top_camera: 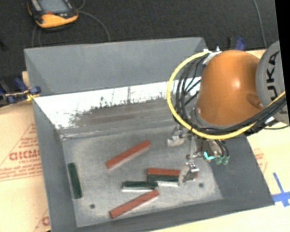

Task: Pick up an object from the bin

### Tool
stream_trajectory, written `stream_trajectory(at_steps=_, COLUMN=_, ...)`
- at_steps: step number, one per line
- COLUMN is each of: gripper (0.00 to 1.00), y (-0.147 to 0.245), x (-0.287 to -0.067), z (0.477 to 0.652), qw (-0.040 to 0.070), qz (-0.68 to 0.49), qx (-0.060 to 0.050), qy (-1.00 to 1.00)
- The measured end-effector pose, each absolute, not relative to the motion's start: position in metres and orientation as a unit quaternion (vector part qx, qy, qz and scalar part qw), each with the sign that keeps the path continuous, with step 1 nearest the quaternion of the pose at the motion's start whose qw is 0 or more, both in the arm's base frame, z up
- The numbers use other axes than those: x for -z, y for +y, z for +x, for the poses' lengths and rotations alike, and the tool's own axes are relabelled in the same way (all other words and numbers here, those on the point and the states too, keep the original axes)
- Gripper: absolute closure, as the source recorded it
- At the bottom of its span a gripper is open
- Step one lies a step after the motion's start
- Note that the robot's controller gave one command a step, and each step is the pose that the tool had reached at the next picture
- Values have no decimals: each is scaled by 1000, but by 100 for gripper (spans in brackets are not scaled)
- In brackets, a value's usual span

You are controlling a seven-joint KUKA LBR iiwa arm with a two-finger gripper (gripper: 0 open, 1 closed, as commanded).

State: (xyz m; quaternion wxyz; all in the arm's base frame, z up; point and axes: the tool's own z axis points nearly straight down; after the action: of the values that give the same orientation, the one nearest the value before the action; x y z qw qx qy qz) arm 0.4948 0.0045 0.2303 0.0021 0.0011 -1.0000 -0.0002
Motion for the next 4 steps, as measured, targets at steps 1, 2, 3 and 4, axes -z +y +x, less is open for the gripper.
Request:
stream_trajectory(at_steps=1, gripper=0, y=5, x=-233, z=496, qw=-1, qz=1, qx=0, qy=-1000)
stream_trajectory(at_steps=2, gripper=0, y=-5, x=-207, z=502, qw=-5, qz=35, qx=0, qy=-999)
stream_trajectory(at_steps=3, gripper=100, y=-23, x=-83, z=517, qw=-8, qz=81, qx=1, qy=-997)
stream_trajectory(at_steps=4, gripper=100, y=-23, x=-83, z=517, qw=-8, qz=81, qx=1, qy=-997)
